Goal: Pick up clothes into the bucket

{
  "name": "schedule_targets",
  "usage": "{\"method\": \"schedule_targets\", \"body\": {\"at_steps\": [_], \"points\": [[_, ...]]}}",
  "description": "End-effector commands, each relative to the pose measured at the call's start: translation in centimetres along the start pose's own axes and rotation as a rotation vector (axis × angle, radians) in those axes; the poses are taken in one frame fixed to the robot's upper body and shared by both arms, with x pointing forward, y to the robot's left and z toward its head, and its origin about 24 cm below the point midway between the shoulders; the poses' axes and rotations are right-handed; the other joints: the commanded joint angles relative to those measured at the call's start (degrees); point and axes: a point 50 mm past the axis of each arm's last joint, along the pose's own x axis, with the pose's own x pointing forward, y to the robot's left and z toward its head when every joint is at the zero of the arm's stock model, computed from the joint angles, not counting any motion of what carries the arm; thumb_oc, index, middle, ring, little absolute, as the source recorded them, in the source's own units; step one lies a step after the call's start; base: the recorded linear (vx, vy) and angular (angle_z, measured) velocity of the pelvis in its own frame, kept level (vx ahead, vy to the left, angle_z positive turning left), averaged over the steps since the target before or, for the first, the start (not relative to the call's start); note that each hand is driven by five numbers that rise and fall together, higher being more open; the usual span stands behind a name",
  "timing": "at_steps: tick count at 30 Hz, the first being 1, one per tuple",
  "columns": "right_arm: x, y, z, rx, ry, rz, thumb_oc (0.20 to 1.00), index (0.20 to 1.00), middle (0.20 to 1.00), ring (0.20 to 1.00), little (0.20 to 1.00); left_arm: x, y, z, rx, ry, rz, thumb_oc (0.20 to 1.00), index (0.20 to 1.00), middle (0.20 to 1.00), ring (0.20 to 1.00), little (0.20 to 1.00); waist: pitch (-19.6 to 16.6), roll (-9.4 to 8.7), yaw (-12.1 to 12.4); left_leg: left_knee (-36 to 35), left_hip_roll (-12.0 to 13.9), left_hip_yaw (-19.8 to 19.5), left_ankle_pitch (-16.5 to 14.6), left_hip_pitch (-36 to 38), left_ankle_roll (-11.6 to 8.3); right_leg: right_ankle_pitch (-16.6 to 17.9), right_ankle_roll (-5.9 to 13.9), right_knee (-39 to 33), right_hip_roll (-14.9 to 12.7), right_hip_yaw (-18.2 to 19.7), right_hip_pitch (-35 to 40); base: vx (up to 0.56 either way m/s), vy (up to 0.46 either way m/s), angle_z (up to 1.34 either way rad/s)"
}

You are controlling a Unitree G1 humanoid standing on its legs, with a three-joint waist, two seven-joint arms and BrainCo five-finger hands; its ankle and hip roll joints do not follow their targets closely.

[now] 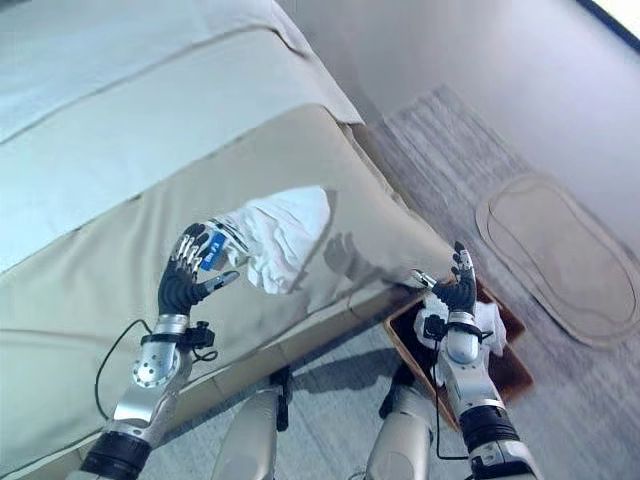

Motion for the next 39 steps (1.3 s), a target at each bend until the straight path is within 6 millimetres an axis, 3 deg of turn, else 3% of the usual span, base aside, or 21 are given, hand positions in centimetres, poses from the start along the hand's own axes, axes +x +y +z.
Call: {"method": "schedule_targets", "body": {"at_steps": [1,3,4,5,9,10,11,12,15,17,21,22,28,32,34,35,39], "points": [[0.7,0.3,2.3,0.162,-0.112,0.017,1.000,1.000,1.000,1.000,1.000,0.8,1.6,1.4,0.098,-0.087,0.028,1.000,1.000,1.000,1.000,1.000,-2.48,-2.69,0.64,-0.70,-1.54,1.88,-1.14,1.65,1.52,9.22,4.34,-10.12,-1.61,1.28,6.57,0.17,0.137,0.26],[0.3,1.0,1.4,0.233,-0.061,0.060,1.000,1.000,1.000,1.000,1.000,-0.2,2.3,0.5,0.096,-0.037,0.033,1.000,1.000,1.000,1.000,1.000,-5.02,-4.15,1.75,-1.57,-3.95,2.29,-2.04,3.74,2.74,12.04,5.33,-11.93,-3.02,0.77,9.22,0.15,0.183,0.13],[0.2,1.0,1.4,0.233,-0.061,0.060,1.000,1.000,1.000,1.000,1.000,-0.2,2.3,0.5,0.096,-0.036,0.033,1.000,1.000,1.000,1.000,1.000,-4.94,-4.05,1.84,-1.44,-3.75,2.32,-2.34,3.93,2.64,11.81,5.32,-11.78,-2.87,0.85,9.33,0.18,0.277,0.13],[-0.1,1.5,1.2,0.204,-0.047,0.106,1.000,1.000,1.000,1.000,1.000,-0.6,2.8,0.1,0.110,-0.010,0.026,1.000,1.000,1.000,1.000,1.000,-5.87,-4.40,2.20,-1.43,-5.27,2.42,-3.07,5.02,3.65,13.10,5.87,-10.15,-4.25,1.75,9.41,0.14,0.215,0.12],[-0.7,1.9,0.8,0.203,-0.031,0.135,1.000,1.000,1.000,1.000,1.000,-0.6,2.8,-0.1,0.164,-0.001,0.002,1.000,1.000,1.000,1.000,1.000,-6.60,-4.76,1.53,-2.18,-7.40,2.16,-3.53,7.21,5.58,12.60,5.06,-5.19,-5.49,4.34,9.38,0.12,0.196,0.20],[-1.0,2.3,0.7,0.226,-0.027,0.153,1.000,1.000,1.000,1.000,1.000,-0.3,2.6,0.0,0.193,-0.007,-0.011,1.000,1.000,1.000,1.000,1.000,-6.40,-4.64,0.51,-2.35,-7.52,2.16,-3.78,8.27,6.26,11.91,4.14,-1.33,-3.99,7.89,7.92,0.10,0.159,0.22],[-1.0,2.3,0.7,0.226,-0.027,0.153,1.000,1.000,1.000,1.000,1.000,-0.3,2.6,0.0,0.193,-0.007,-0.011,1.000,1.000,1.000,1.000,1.000,-6.47,-4.66,0.51,-2.40,-7.53,2.17,-3.73,8.22,6.26,11.94,4.14,-1.34,-4.00,7.90,7.84,0.10,0.115,0.18],[-1.3,2.4,0.5,0.223,-0.020,0.166,1.000,1.000,1.000,1.000,1.000,0.0,2.4,0.0,0.209,-0.010,-0.020,1.000,1.000,1.000,1.000,1.000,-6.25,-4.63,-0.36,-2.50,-7.31,1.99,-4.09,8.96,6.38,10.09,3.45,-0.82,-1.48,10.52,6.84,0.05,0.033,0.16],[-1.6,2.1,0.4,0.205,-0.023,0.179,1.000,1.000,1.000,1.000,1.000,1.2,1.7,0.7,0.286,-0.060,-0.067,1.000,1.000,1.000,1.000,1.000,-6.03,-4.66,-2.19,-2.87,-6.87,2.03,-4.16,9.37,6.48,6.14,1.85,-3.00,3.85,14.37,3.22,0.07,0.022,-0.03],[-1.8,1.6,0.4,0.213,-0.026,0.185,1.000,1.000,1.000,1.000,1.000,2.7,1.3,1.5,0.359,-0.109,-0.083,1.000,1.000,1.000,1.000,1.000,-4.68,-5.56,-4.58,-2.64,-7.13,1.98,-4.61,9.25,6.25,7.53,2.03,-7.32,6.57,16.86,-0.98,0.04,-0.051,-0.10],[-2.1,0.9,0.6,0.218,-0.038,0.172,1.000,1.000,1.000,1.000,1.000,4.7,0.4,2.5,0.460,-0.177,-0.114,1.000,1.000,1.000,1.000,1.000,-3.40,-6.49,-6.21,1.24,-6.87,2.64,-5.80,6.30,5.53,8.31,2.39,-9.99,6.51,18.61,-1.76,-0.06,-0.078,0.17],[-1.7,0.6,1.3,0.226,-0.071,0.163,1.000,1.000,1.000,1.000,1.000,6.0,0.1,3.4,0.508,-0.223,-0.110,1.000,1.000,1.000,1.000,1.000,-1.55,-6.74,-7.46,3.45,-5.88,4.05,-5.73,3.41,5.03,9.44,2.09,-10.00,7.49,19.88,-4.09,-0.15,-0.022,0.03],[-1.4,-0.5,2.8,0.231,-0.144,0.146,1.000,1.000,1.000,1.000,1.000,8.6,0.6,4.9,0.705,-0.302,-0.069,1.000,1.000,1.000,1.000,1.000,1.42,-6.50,-10.16,7.50,-3.92,4.83,-5.29,-3.83,3.82,10.20,1.43,-9.60,8.74,20.35,-10.00,-0.11,-0.069,-0.36],[-1.2,-0.9,3.9,0.246,-0.197,0.143,1.000,1.000,1.000,1.000,1.000,10.6,2.2,6.0,0.894,-0.326,-0.001,1.000,1.000,1.000,1.000,1.000,3.43,-6.02,-11.70,8.93,-2.78,5.32,-5.39,-8.02,3.23,10.04,1.22,-8.02,9.70,21.44,-14.76,-0.09,-0.048,-0.10],[-0.9,-1.0,4.4,0.246,-0.217,0.143,1.000,1.000,1.000,1.000,1.000,11.9,3.0,7.3,0.997,-0.358,0.039,1.000,1.000,1.000,1.000,1.000,4.02,-5.92,-12.38,9.49,-2.41,5.60,-5.06,-10.84,2.98,10.16,1.14,-7.55,9.87,21.77,-17.26,-0.10,-0.042,-0.11],[-0.7,-0.9,4.9,0.243,-0.242,0.150,1.000,1.000,1.000,1.000,1.000,12.9,4.1,8.4,1.133,-0.384,0.092,1.000,1.000,1.000,1.000,1.000,4.73,-5.84,-13.05,10.31,-2.08,5.65,-4.89,-13.24,2.81,10.30,1.09,-7.07,10.11,22.04,-19.59,-0.05,-0.026,-0.13],[-0.3,-0.9,5.9,0.228,-0.281,0.153,1.000,1.000,1.000,1.000,1.000,14.4,6.0,9.6,1.297,-0.360,0.195,1.000,1.000,1.000,1.000,1.000,6.23,-5.80,-14.01,12.71,-1.54,5.79,-5.24,-18.08,2.67,10.51,1.01,-5.53,10.58,22.52,-24.35,-0.07,-0.030,-0.06]]}}
